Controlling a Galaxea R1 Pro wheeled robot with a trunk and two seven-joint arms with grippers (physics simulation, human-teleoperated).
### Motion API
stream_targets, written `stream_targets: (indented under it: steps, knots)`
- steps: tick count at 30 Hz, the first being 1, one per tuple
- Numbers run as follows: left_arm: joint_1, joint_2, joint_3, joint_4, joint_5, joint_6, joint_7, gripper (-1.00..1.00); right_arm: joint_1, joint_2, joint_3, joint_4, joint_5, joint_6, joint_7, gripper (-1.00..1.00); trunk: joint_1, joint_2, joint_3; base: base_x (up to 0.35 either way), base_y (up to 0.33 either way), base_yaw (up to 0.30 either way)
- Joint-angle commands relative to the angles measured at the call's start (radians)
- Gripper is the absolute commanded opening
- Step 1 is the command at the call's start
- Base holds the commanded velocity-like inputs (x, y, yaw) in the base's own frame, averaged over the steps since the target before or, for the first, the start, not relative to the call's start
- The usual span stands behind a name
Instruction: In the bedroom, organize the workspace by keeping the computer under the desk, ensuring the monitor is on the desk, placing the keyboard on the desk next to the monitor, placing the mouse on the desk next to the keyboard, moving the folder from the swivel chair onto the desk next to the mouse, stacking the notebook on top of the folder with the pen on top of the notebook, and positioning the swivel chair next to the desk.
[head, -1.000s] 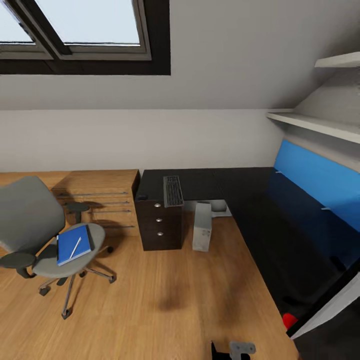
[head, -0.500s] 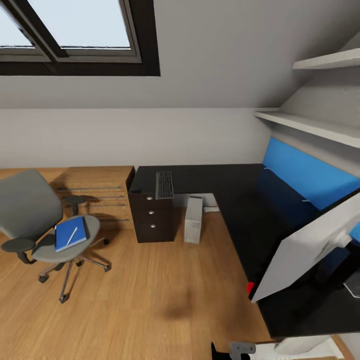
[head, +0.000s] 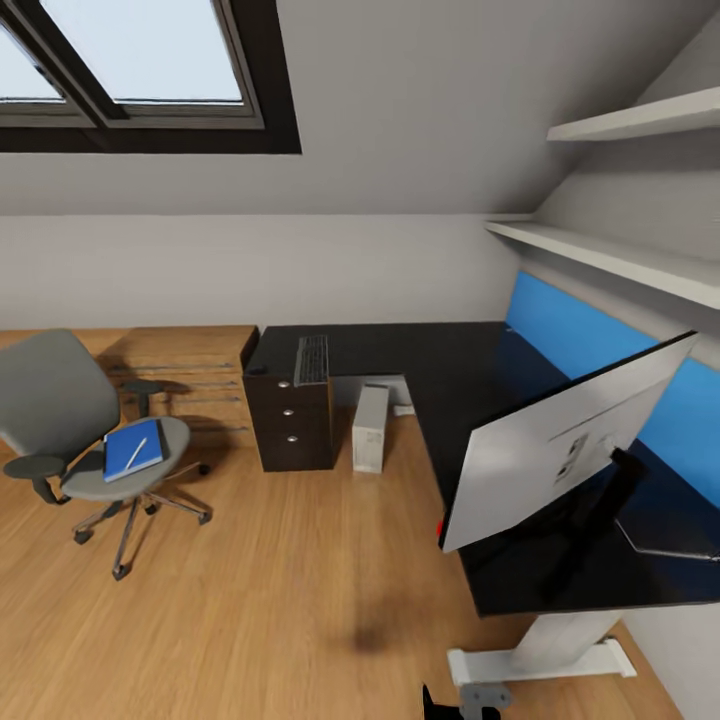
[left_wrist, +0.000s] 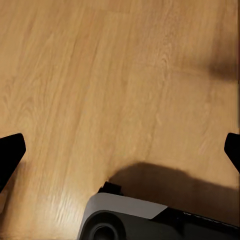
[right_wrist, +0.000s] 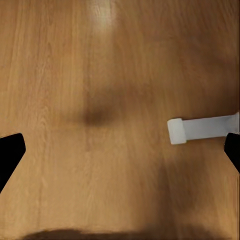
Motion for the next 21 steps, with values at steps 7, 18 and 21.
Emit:
stream_targets:
  steps: [7, 18, 21]
  knots:
    - [-0.001, 0.001, -0.004, 0.0, 0.008, -0.004, 0.004, 1.0, -0.001, 0.001, -0.008, 0.001, 0.006, -0.003, -0.002, 1.0, 0.0, -0.002, -0.002, -0.262, -0.259, 0.0]
    - [-0.001, 0.001, -0.005, 0.0, 0.008, -0.004, 0.005, 1.0, -0.001, 0.001, -0.008, 0.001, 0.006, -0.003, -0.002, 1.0, 0.0, -0.002, -0.002, -0.261, -0.259, 0.0]
    - [-0.001, 0.001, -0.005, 0.0, 0.008, -0.004, 0.005, 1.0, -0.001, 0.0, -0.008, 0.001, 0.006, -0.003, -0.002, 1.0, 0.0, -0.002, -0.002, -0.261, -0.259, 0.0]
